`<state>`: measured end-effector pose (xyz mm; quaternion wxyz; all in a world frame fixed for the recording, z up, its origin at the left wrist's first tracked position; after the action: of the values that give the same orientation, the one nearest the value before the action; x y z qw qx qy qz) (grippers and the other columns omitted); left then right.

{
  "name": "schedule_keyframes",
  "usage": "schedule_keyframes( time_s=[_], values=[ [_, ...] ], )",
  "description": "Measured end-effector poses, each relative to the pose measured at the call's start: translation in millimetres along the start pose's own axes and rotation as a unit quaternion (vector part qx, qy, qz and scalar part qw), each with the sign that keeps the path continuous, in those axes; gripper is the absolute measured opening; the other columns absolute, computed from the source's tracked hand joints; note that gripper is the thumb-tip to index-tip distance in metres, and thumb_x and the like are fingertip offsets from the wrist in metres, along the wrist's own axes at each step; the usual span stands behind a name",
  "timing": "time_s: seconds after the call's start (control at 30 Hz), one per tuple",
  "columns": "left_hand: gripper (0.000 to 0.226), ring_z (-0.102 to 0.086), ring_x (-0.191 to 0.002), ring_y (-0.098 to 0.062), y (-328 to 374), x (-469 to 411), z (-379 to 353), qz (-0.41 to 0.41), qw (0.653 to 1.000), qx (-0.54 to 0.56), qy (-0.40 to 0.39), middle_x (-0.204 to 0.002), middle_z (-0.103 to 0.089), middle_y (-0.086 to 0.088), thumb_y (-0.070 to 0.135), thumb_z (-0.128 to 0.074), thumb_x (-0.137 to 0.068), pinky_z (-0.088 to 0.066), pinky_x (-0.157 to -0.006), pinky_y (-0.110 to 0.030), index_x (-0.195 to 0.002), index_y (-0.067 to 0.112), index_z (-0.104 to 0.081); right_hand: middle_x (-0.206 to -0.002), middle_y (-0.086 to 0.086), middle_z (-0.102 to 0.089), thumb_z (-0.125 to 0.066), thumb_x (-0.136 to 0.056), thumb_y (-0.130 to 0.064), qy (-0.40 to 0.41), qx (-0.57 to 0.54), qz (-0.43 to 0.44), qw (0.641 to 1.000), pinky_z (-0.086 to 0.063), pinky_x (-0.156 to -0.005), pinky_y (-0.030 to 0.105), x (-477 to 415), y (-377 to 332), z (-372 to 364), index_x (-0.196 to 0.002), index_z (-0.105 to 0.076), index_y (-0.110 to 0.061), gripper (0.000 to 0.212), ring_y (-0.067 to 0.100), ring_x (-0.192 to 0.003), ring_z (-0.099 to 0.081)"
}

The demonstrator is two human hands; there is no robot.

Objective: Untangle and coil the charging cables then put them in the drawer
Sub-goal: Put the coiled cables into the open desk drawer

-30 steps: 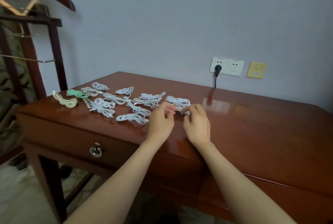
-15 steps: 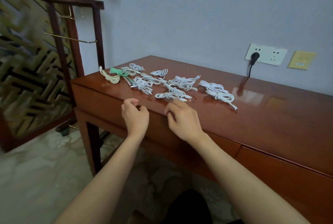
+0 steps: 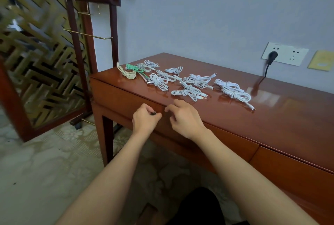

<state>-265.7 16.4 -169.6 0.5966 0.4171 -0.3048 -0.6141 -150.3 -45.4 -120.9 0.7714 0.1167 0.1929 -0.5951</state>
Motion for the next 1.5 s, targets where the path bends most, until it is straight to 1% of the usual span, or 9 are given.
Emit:
schedule_keyframes(
  time_s=[0.53,0.67,0.8,0.93,1.03,1.17,1.3,1.4,1.5],
  values=[
    [0.024,-0.057,-0.089,-0.025,1.5,3.9,27.9,0.056,0.993,-0.084,-0.064,-0.080,-0.063,-0.002,0.031,-0.065,-0.074,-0.039,-0.068,-0.029,-0.067,0.018,-0.046,-0.116,0.005,-0.052,-0.053,-0.091,-0.032,-0.077,0.018,0.000,0.997,-0.036,-0.085,0.030,-1.4,1.1,3.7,-0.132,-0.049,-0.016,0.044,0.023,-0.109,-0.048],
    [0.019,-0.057,-0.097,-0.027,10.4,15.8,48.5,-0.006,0.972,-0.223,-0.068,-0.101,-0.059,-0.005,0.034,-0.061,-0.078,-0.044,-0.077,-0.032,-0.083,0.016,-0.059,-0.107,0.001,-0.064,-0.053,-0.090,-0.034,-0.161,-0.023,-0.002,0.987,-0.035,-0.083,0.029,-2.6,-6.6,1.4,-0.115,-0.063,-0.019,0.031,0.019,-0.098,-0.057],
    [0.011,-0.049,-0.102,-0.026,33.5,25.5,66.9,-0.144,0.967,-0.212,-0.001,-0.105,-0.047,-0.004,0.023,-0.053,-0.084,-0.036,-0.076,-0.031,-0.090,0.016,-0.059,-0.095,-0.002,-0.067,-0.063,-0.085,-0.032,-0.233,-0.200,-0.090,0.947,-0.046,-0.078,0.024,1.9,-5.3,8.7,-0.099,-0.072,-0.017,0.022,0.012,-0.088,-0.059],
    [0.015,-0.056,-0.098,-0.026,42.0,29.1,60.2,-0.174,0.941,-0.247,-0.150,-0.098,-0.057,-0.002,0.023,-0.048,-0.087,-0.043,-0.077,-0.031,-0.088,0.021,-0.063,-0.084,0.000,-0.063,-0.064,-0.084,-0.029,-0.283,-0.257,-0.120,0.916,-0.045,-0.062,0.020,8.0,-9.7,12.4,-0.094,-0.071,-0.011,0.022,0.010,-0.072,-0.054],
    [0.019,-0.060,-0.090,-0.025,39.7,33.0,50.9,-0.158,0.910,-0.283,-0.259,-0.092,-0.065,-0.004,0.023,-0.050,-0.087,-0.049,-0.078,-0.033,-0.085,0.020,-0.068,-0.087,0.004,-0.062,-0.060,-0.075,-0.030,-0.320,-0.328,-0.160,0.874,-0.049,-0.064,0.022,13.1,-13.0,13.2,-0.095,-0.068,-0.008,0.031,0.013,-0.072,-0.056],
    [0.022,-0.059,-0.082,-0.019,47.9,31.0,54.5,-0.132,0.887,-0.308,-0.319,-0.074,-0.063,0.001,0.022,-0.051,-0.086,-0.046,-0.074,-0.026,-0.076,0.019,-0.071,-0.085,0.002,-0.063,-0.047,-0.088,-0.011,-0.349,-0.333,-0.184,0.857,-0.051,-0.065,0.021,15.5,-11.2,12.0,-0.097,-0.067,-0.009,0.023,0.013,-0.070,-0.059],
    [0.028,-0.056,-0.061,-0.015,52.2,29.4,54.7,-0.061,0.849,-0.365,-0.376,-0.059,-0.061,0.001,0.018,-0.047,-0.088,-0.047,-0.061,-0.023,-0.091,0.010,-0.073,-0.084,0.007,-0.065,-0.043,-0.088,0.003,-0.459,-0.337,-0.186,0.801,-0.055,-0.069,0.025,26.2,-17.1,6.4,-0.101,-0.064,-0.005,0.027,0.016,-0.071,-0.063],
    [0.024,-0.060,-0.055,-0.016,50.6,28.4,50.7,-0.001,0.803,-0.410,-0.432,-0.056,-0.064,-0.004,0.015,-0.046,-0.090,-0.051,-0.065,-0.027,-0.094,0.008,-0.068,-0.084,0.003,-0.065,-0.043,-0.090,0.001,-0.504,-0.334,-0.169,0.779,-0.053,-0.072,0.024,31.0,-21.3,8.0,-0.101,-0.064,-0.008,0.025,0.013,-0.074,-0.063],
    [0.020,-0.064,-0.051,-0.014,54.1,21.9,49.2,0.020,0.785,-0.424,-0.451,-0.062,-0.070,-0.006,0.015,-0.043,-0.094,-0.051,-0.067,-0.028,-0.094,0.010,-0.062,-0.087,0.003,-0.065,-0.042,-0.092,-0.002,-0.475,-0.327,-0.168,0.799,-0.052,-0.075,0.025,25.0,-15.6,6.6,-0.107,-0.065,-0.005,0.028,0.014,-0.076,-0.062]
  ],
)
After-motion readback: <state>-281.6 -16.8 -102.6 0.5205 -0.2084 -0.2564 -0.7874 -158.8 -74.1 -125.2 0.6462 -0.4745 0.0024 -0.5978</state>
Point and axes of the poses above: each hand's wrist, its own x-axis away from the middle knuckle, its own z-axis out of the back of the hand, y = z × x, the point moved 3 cm from there along -x, towards the middle knuckle
